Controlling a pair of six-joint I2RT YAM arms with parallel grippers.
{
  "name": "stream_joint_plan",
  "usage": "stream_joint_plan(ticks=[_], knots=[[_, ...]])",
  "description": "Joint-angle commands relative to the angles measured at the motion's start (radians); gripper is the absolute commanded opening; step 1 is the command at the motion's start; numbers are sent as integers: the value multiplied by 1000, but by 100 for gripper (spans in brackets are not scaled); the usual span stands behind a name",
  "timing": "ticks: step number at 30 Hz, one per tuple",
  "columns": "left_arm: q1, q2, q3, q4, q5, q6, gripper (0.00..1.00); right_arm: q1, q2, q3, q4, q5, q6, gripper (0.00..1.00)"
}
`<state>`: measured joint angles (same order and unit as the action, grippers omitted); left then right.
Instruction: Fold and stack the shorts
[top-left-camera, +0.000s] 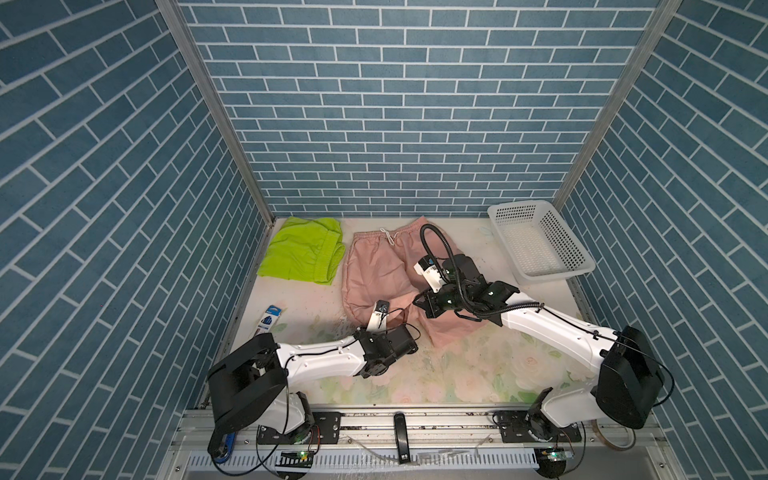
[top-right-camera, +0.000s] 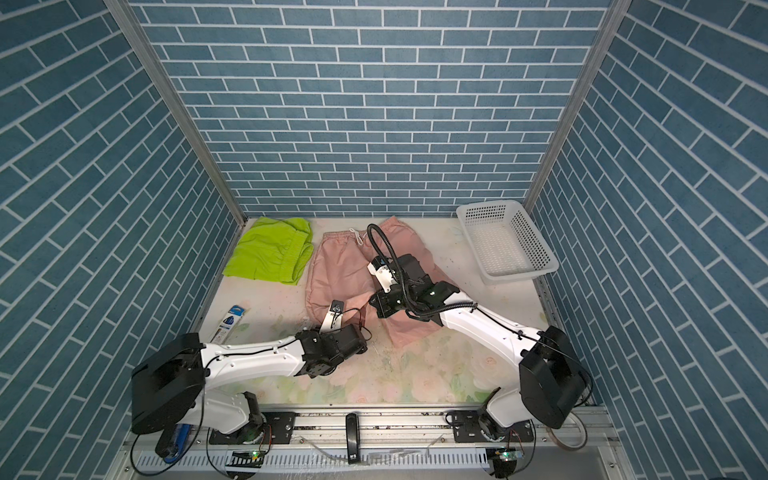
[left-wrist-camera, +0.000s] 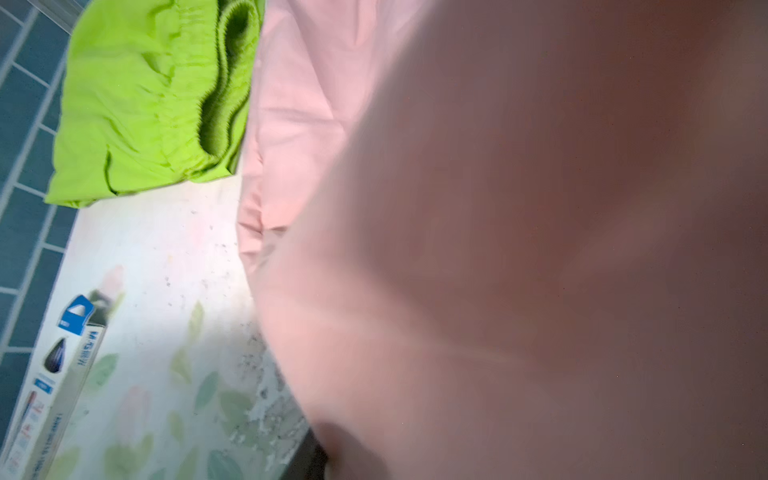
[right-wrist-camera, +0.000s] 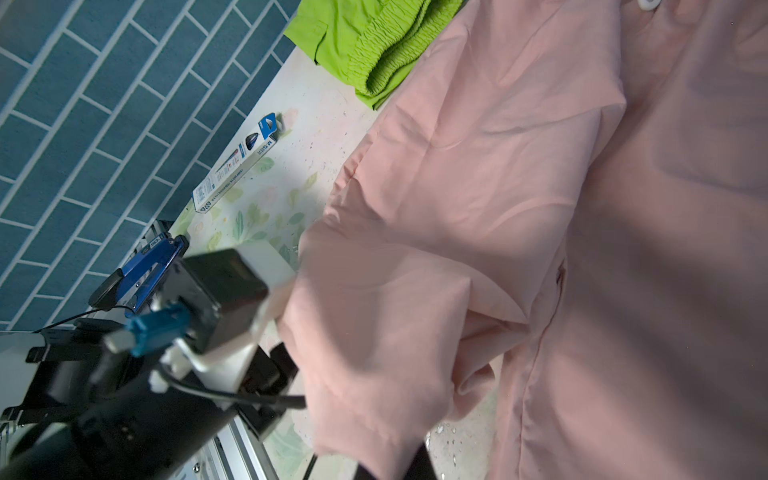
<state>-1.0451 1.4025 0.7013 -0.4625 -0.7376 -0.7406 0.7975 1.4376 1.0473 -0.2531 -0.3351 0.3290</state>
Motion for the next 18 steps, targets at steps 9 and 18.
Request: stream_joint_plan(ticks=[9,18], knots=[[255,-200,203,-262,565,345,0,-3,-11,48,-242,105,-209,0],[386,-116,429,-549,768,465,0,-6,28,207,-402,0,-280,0]])
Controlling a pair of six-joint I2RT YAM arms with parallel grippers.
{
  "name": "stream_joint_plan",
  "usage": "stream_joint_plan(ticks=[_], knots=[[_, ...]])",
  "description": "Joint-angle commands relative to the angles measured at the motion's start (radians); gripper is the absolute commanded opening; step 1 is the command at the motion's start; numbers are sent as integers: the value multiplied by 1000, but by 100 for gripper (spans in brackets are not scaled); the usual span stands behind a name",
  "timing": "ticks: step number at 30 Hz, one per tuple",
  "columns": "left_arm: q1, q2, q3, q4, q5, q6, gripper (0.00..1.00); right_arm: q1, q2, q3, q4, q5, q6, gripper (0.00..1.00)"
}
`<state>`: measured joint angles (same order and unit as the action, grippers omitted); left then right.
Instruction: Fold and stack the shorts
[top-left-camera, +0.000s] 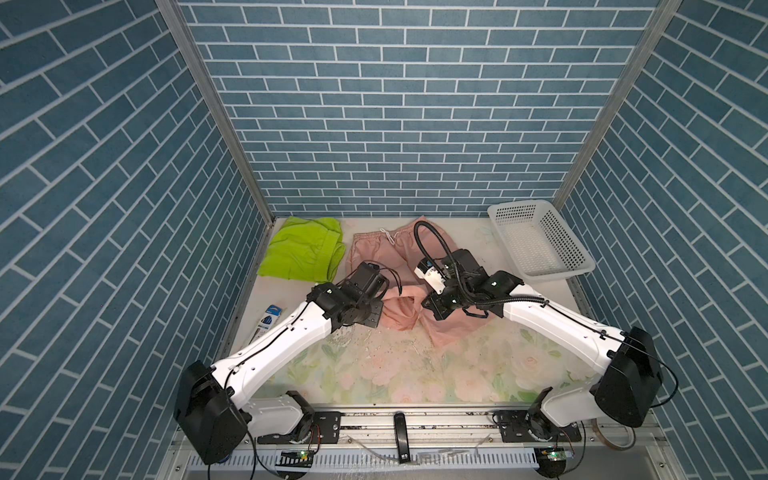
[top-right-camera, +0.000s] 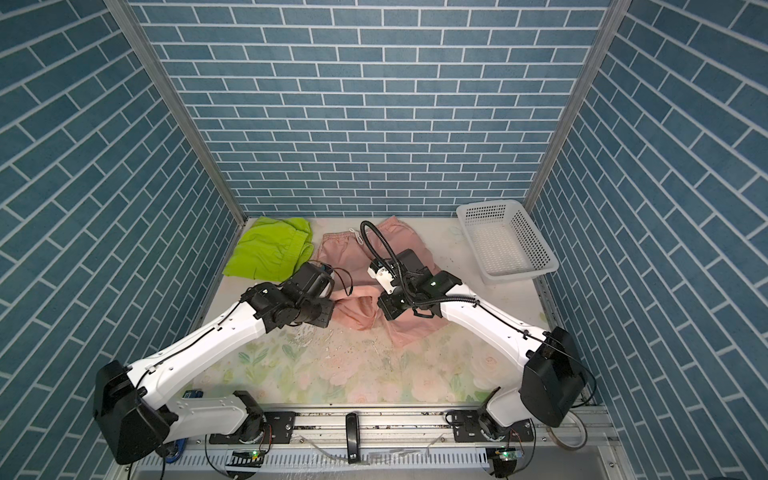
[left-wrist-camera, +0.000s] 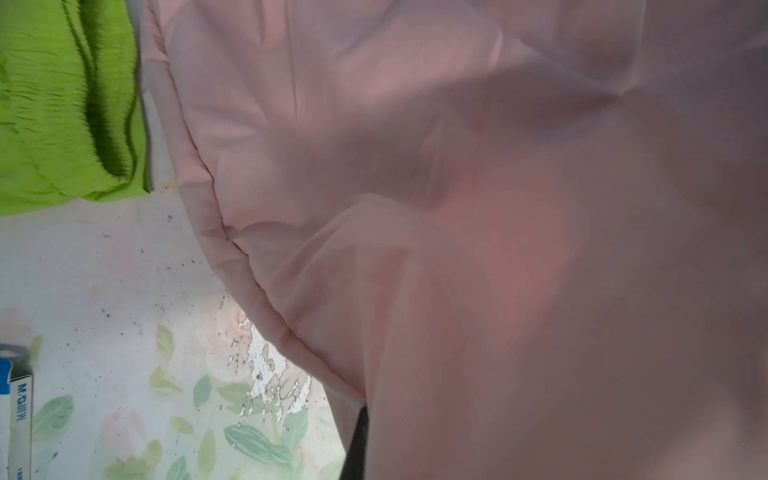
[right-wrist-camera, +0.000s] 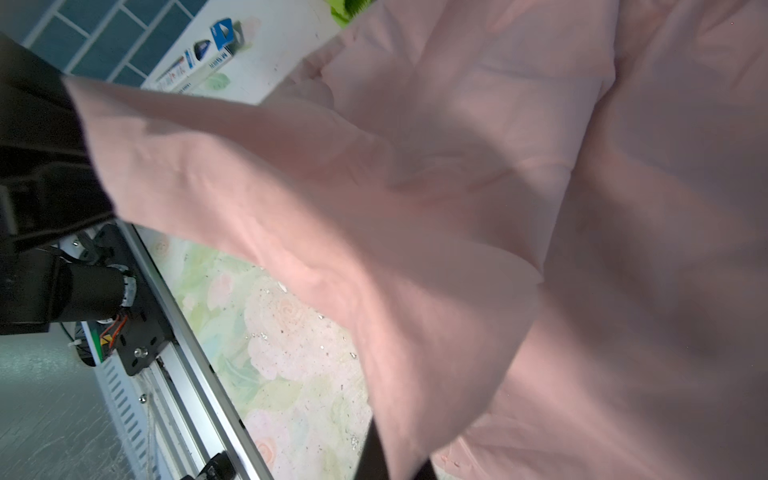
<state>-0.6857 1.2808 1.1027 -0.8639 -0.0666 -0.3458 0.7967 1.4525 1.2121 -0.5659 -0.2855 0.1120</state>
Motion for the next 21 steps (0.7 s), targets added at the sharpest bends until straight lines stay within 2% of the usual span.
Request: stream_joint_plan(ticks=[1,5,10,15,19,20,21], knots=[[43,7,38,-158,97,84,0,-6,13,46,-98,-60,-64,0],[135,20,95,-187,146,137,0,-26,14,35,-103,-104,-72,0],[178,34,149,-263,127,164,0,-37,15,37,-159,-96,-83,0],[183,-3,52,-288,221,126,0,-34,-14,5,-233,-94,-80,0],[182,-64,-91,-275,299,35,0,-22,-11,-54,-295,-115,-74,0],[183,-80,-123,-271,325,16,5,-21,-8,-69,-302,-119,-72,0],[182,-92,-143,-277,331,-4,18,-21,-5,-83,-305,-120,-67,0]])
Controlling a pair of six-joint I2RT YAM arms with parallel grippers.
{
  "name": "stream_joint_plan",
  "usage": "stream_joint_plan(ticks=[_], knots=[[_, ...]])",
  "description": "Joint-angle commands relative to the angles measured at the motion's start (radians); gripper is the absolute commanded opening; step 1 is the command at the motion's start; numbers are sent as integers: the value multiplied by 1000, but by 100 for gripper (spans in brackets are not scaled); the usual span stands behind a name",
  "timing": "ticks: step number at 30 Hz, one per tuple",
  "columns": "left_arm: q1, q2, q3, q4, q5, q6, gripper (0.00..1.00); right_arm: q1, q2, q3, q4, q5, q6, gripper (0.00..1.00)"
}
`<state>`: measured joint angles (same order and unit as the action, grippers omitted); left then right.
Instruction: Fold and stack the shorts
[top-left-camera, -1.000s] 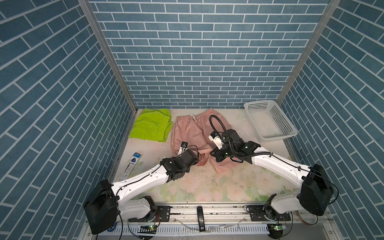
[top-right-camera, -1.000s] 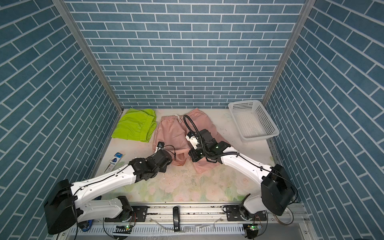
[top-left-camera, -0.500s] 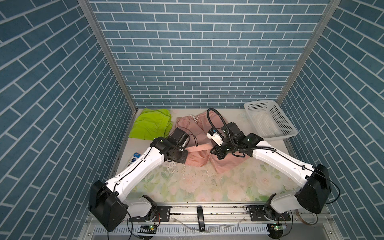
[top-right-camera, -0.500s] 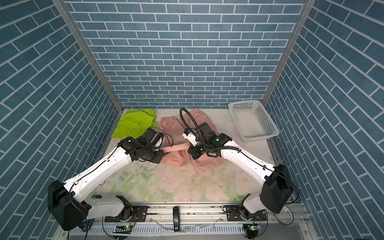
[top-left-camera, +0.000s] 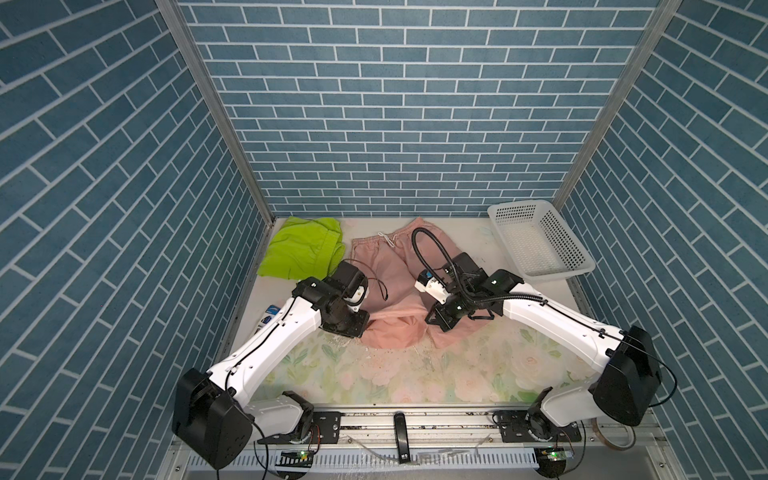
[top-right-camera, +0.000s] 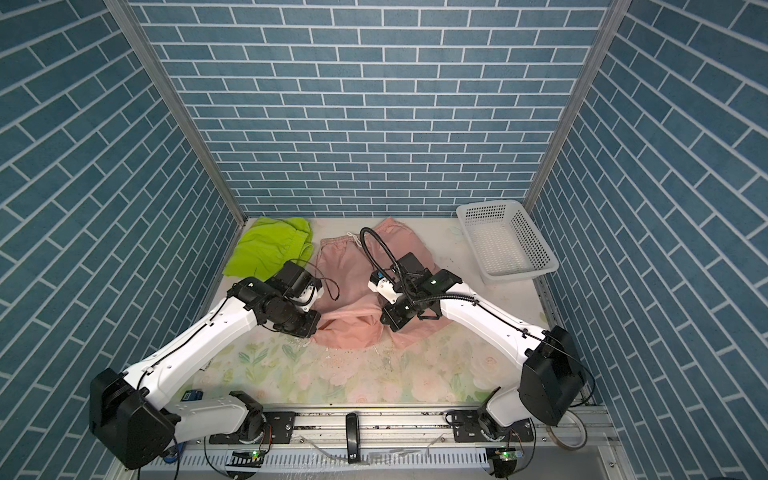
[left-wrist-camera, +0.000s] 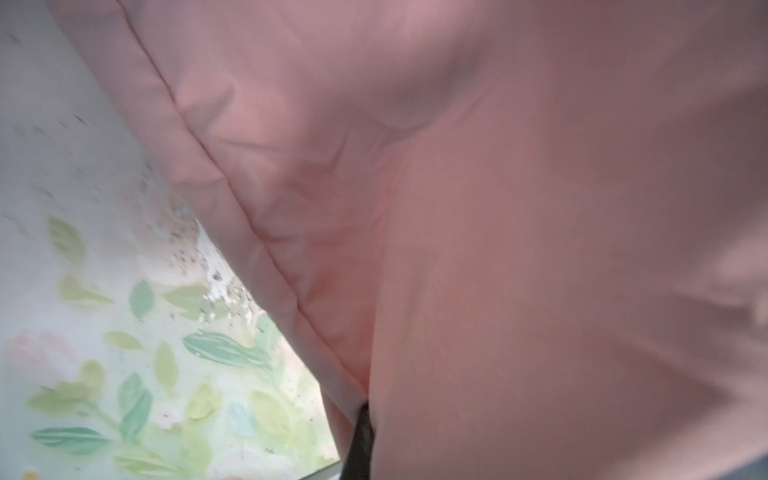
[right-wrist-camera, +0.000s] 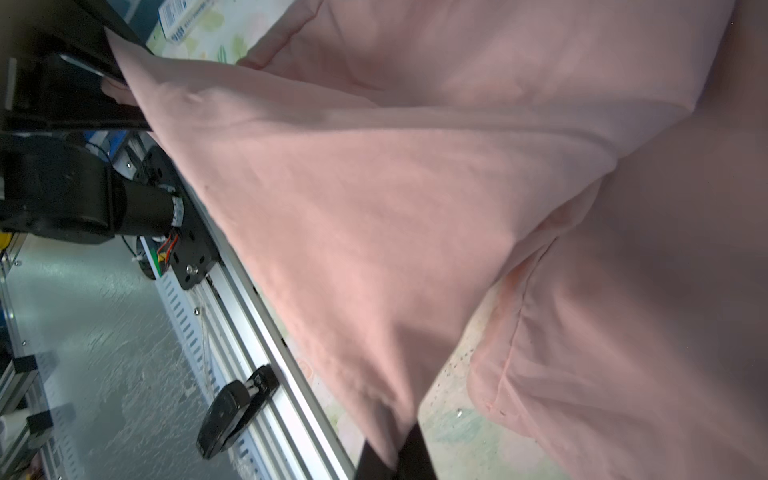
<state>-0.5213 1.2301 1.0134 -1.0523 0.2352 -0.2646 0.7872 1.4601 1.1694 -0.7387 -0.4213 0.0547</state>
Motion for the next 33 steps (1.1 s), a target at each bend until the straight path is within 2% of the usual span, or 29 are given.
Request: stream_joint_plan(ticks=[1,2,3,4,5,6,8,9,10,14,16,19,21,23,24,26,29,31,33], knots=[[18,-51,-60,-99,17,-99,23,-11,-10,-49,-134,20,-4,0],[17,-55,-60,-113,-2,-107,25,-13,-6,-55,-136,20,-1,2],[20,-56,-56,-126,-22,-112,29,-13,-2,-57,-142,17,-1,10],[19,-52,-51,-135,-37,-116,38,-11,-1,-54,-151,16,-3,16],[19,-44,-45,-142,-40,-117,54,-11,2,-46,-168,16,-8,22],[20,-34,-36,-149,-40,-117,59,-11,-1,-34,-189,21,-14,26],[20,-31,-11,-162,-50,-119,63,-11,-21,-16,-222,11,-28,33],[20,-35,9,-168,-51,-117,69,-11,-41,-12,-227,-4,-30,36],[20,-41,29,-176,-55,-115,83,-11,-60,-10,-226,-26,-30,39],[21,-56,146,-198,-72,-77,88,-13,-134,-20,-191,-118,-22,45],[24,-56,178,-171,-44,-51,92,-12,-159,-36,-163,-160,-22,46],[32,-27,223,-137,-59,-29,100,-13,-160,-35,-134,-75,6,48],[42,15,262,-119,-167,-27,100,-12,-141,-27,-98,4,32,46],[57,43,260,-48,-234,-30,100,-7,-120,-35,-17,82,89,37],[66,54,243,13,-256,-36,100,2,-107,-38,25,70,102,34],[96,66,188,130,-233,-65,97,36,-90,-54,126,118,164,32],[104,75,78,304,-158,-114,84,96,-51,-95,261,204,229,34],[103,94,13,358,-133,-151,77,120,0,-106,270,248,245,28],[103,123,-48,385,-121,-181,63,131,58,-118,244,268,260,20]])
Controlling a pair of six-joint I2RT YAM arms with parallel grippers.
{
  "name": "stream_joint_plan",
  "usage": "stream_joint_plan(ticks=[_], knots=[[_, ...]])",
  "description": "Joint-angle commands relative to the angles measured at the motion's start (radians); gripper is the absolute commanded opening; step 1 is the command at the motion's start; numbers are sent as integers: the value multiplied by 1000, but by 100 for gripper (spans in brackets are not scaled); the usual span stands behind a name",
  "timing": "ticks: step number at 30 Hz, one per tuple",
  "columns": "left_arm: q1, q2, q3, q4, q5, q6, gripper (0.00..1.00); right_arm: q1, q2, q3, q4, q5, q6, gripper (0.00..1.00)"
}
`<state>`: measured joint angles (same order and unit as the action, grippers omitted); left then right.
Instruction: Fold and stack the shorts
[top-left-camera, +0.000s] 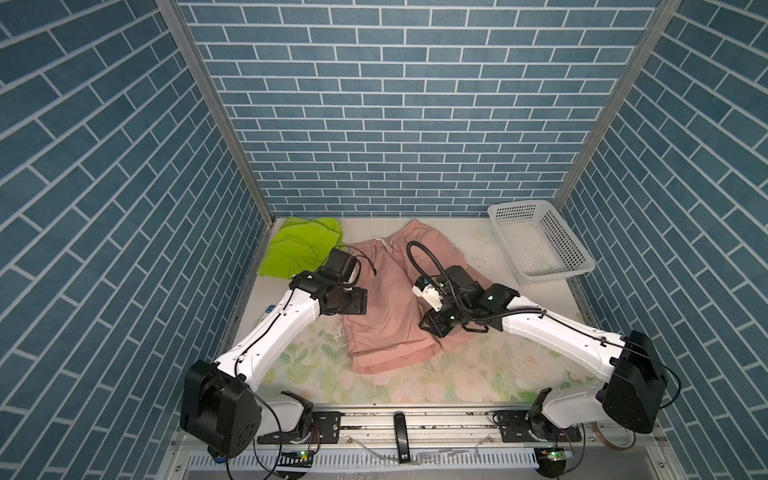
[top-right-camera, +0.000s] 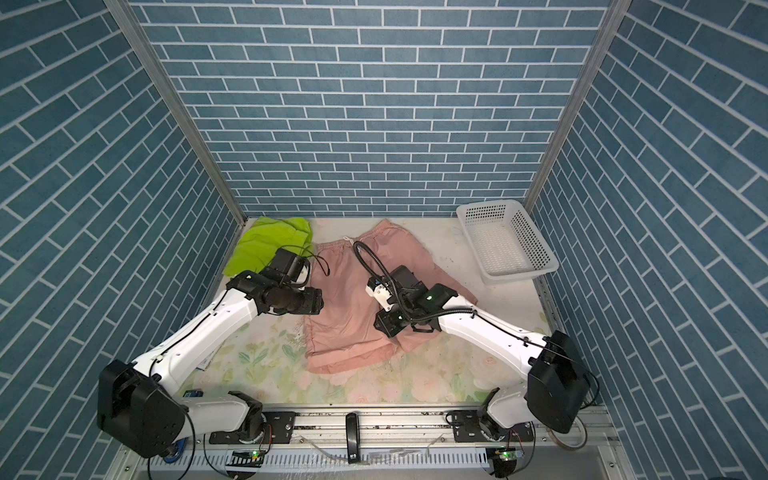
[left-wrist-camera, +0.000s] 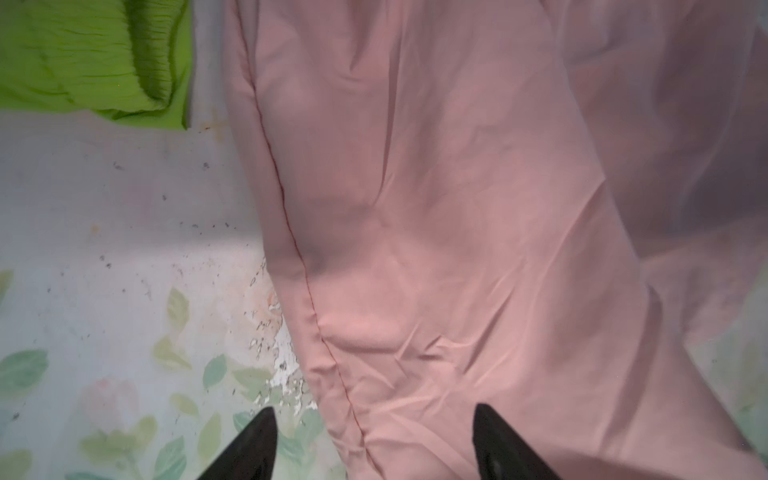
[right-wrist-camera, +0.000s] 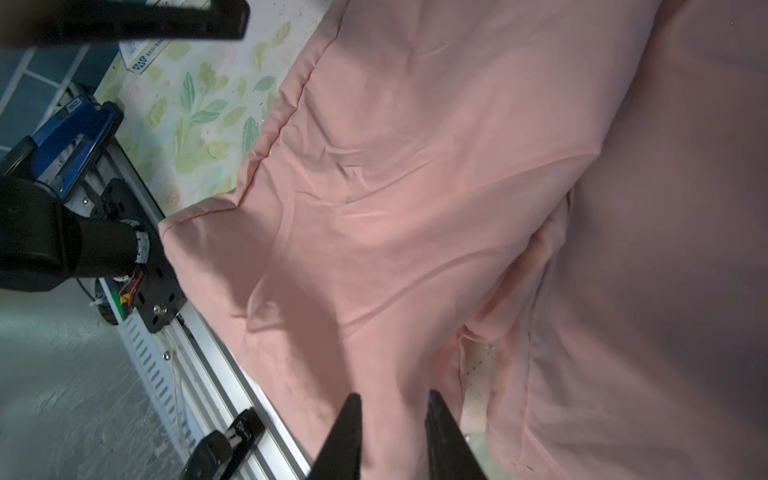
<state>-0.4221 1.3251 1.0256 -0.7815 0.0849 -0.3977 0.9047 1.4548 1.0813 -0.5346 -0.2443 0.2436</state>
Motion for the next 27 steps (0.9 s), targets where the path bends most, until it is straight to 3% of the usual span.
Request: stream_joint_plan(ticks=[1,7,11,14,16,20,22,27], knots=[[5,43,-84,121,21,-55,59,20,81,-42,34,93,73,18],[84,102,-194,163,-7,-85,38,63,169,-113,5,111,85,15],[103,102,-177,168,-35,-70,39,71,189,-109,22,114,85,16],[106,96,-118,163,-57,-47,54,70,175,-87,41,125,81,19],[113,103,-65,139,-101,-22,78,71,177,-60,15,145,68,26],[172,147,52,177,-132,48,95,61,95,-58,32,175,59,37],[208,190,107,228,-104,75,100,43,40,-78,77,162,73,43],[251,408,274,336,-112,200,100,14,-61,-163,190,162,120,45]])
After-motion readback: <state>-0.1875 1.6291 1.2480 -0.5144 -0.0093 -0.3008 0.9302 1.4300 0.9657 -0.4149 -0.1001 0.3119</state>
